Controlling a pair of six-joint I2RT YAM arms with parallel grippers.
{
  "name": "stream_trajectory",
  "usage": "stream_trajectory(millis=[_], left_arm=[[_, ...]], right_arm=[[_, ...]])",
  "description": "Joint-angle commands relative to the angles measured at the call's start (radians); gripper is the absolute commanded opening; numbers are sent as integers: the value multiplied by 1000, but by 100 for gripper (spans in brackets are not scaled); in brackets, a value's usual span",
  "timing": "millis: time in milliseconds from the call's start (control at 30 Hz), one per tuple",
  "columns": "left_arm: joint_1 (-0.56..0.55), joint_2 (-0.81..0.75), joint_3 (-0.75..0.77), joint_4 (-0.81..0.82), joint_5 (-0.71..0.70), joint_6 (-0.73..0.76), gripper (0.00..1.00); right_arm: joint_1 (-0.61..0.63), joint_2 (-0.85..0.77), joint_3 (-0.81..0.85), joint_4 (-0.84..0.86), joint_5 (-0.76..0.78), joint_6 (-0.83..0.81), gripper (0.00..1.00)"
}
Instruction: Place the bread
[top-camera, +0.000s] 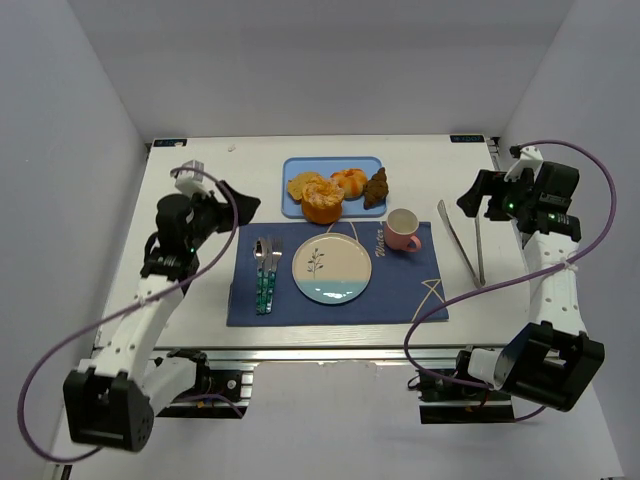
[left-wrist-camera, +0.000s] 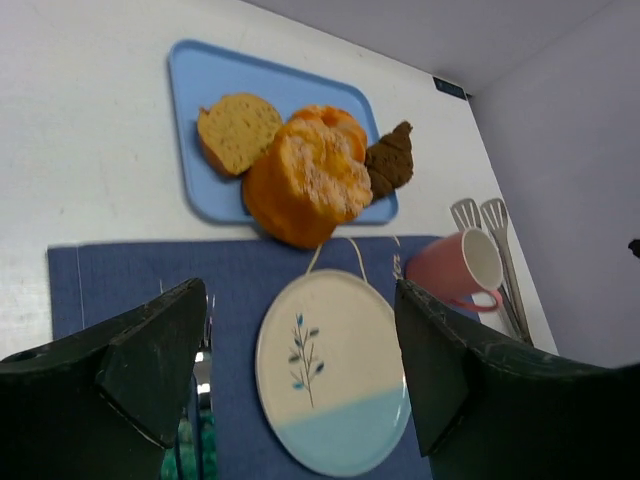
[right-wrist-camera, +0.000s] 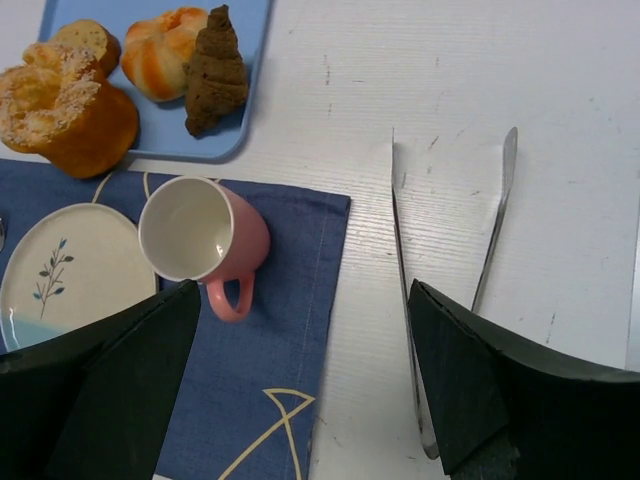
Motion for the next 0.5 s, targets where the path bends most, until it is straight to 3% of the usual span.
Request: stream_trajectory(millis=[0, 33, 67, 100, 133, 167, 200, 267, 300, 333, 367, 400, 433, 467], left_arm=[[4, -175, -116, -47, 25, -52, 84], [4, -218, -150, -74, 12, -58, 83], [4, -256, -164, -104, -1, -63, 80], [4, -329, -176, -159, -27, -72, 65], [4, -363, -198, -185, -37, -77, 51], [4, -393, -207, -212, -47, -81, 37], [4, -449, -218, -254, -52, -86, 14], [4, -498, -247, -296, -75, -92, 5], [4, -521, -255, -325, -80, -95, 9], [4, -558, -262, -339, -89, -95, 16], [5, -577, -271, -356, -98, -98, 29], [4, -591, -278, -380, -101, -103, 45], [4, -617, -284, -391, -107, -107, 64], [4, -627, -297, -400, -110, -107, 68]], right_arm=[[-21, -4, 9, 21, 14, -24, 89], [-27, -11, -2, 22, -39, -72, 87], [-35, -18, -25, 24, -63, -223, 79], [-35, -20, -33, -6, -72, -292, 43], [-35, -15, -39, -14, -68, -330, 19], [-35, 3, -43, -19, -45, -345, 0], [-35, 17, -43, -33, -11, -348, 0], [-35, 52, -46, -53, 40, -364, 0], [-35, 61, -59, -63, 58, -374, 17], [-33, 71, -66, -65, 89, -377, 37], [-33, 90, -74, -66, 113, -379, 53], [-32, 101, -83, -71, 141, -371, 75], [-32, 111, -92, -79, 191, -371, 83], [-32, 121, -103, -77, 214, -370, 88]])
